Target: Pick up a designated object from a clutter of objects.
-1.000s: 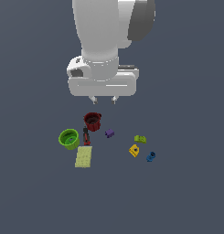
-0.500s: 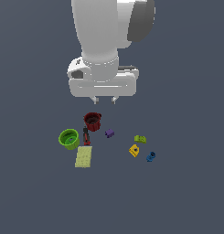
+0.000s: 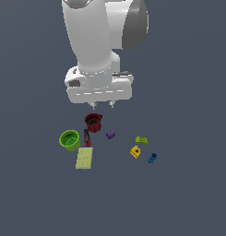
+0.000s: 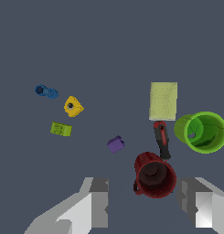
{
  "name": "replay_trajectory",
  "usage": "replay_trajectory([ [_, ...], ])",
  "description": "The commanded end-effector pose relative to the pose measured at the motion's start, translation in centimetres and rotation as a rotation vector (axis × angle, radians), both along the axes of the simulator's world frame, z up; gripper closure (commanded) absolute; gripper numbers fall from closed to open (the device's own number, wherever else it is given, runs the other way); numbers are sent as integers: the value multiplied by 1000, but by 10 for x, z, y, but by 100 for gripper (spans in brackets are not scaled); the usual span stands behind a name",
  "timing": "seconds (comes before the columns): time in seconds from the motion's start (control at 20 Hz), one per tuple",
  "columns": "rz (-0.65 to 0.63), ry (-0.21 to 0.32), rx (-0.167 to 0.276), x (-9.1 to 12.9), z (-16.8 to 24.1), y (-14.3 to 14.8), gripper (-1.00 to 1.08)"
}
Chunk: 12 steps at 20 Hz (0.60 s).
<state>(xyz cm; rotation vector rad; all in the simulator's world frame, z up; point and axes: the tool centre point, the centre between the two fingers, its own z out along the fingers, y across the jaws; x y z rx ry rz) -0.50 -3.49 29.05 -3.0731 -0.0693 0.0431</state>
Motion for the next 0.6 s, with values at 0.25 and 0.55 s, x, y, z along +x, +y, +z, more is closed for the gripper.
replay_trajectory([
  [0.25, 74, 10, 51, -6, -31, -18, -20],
  [0.55, 139, 11, 99, -14, -59, -36, -20],
])
